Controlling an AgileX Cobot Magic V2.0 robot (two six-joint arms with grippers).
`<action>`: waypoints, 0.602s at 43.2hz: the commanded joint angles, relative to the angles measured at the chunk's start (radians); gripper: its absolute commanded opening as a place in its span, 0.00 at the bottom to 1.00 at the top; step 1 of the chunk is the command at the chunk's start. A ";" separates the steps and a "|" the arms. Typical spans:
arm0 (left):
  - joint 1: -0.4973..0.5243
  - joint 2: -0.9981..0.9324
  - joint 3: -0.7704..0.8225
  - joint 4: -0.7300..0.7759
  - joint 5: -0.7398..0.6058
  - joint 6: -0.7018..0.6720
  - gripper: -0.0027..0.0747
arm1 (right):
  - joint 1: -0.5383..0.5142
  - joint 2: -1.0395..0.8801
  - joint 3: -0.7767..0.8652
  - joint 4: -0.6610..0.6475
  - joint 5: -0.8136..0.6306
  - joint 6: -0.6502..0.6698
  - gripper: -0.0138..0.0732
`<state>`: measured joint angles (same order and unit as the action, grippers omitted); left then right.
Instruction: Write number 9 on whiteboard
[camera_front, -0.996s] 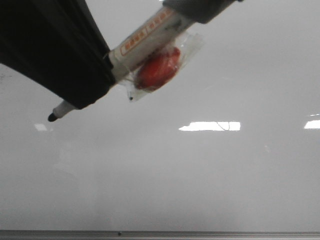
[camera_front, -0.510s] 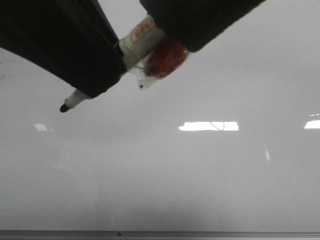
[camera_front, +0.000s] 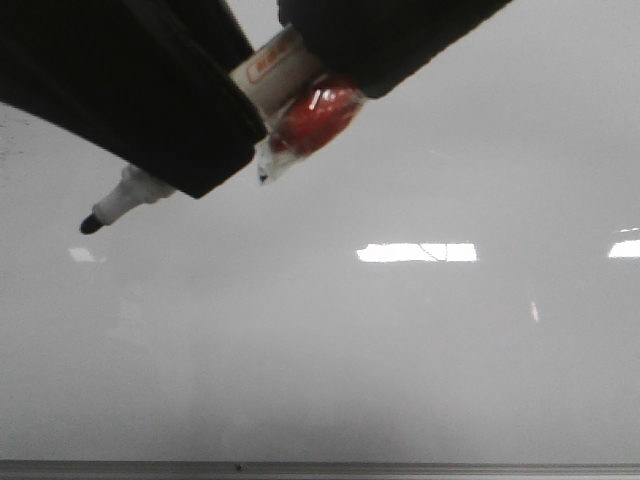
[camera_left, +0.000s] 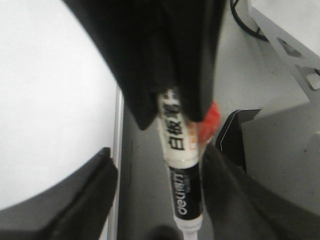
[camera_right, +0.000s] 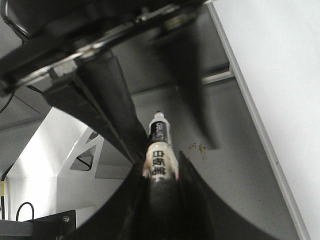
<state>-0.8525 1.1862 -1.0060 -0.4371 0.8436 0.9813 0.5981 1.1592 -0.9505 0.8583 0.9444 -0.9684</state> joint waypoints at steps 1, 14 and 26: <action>-0.008 -0.025 -0.037 -0.043 -0.104 -0.062 0.72 | -0.020 -0.016 -0.032 0.040 -0.052 -0.010 0.08; 0.077 -0.113 -0.017 -0.025 -0.112 -0.168 0.73 | -0.199 -0.018 -0.028 0.003 -0.026 0.004 0.08; 0.279 -0.365 0.259 -0.073 -0.229 -0.188 0.46 | -0.348 -0.023 0.043 0.040 -0.199 0.005 0.08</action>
<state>-0.6141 0.9078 -0.7980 -0.4504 0.7151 0.8075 0.2736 1.1592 -0.9142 0.8264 0.8410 -0.9625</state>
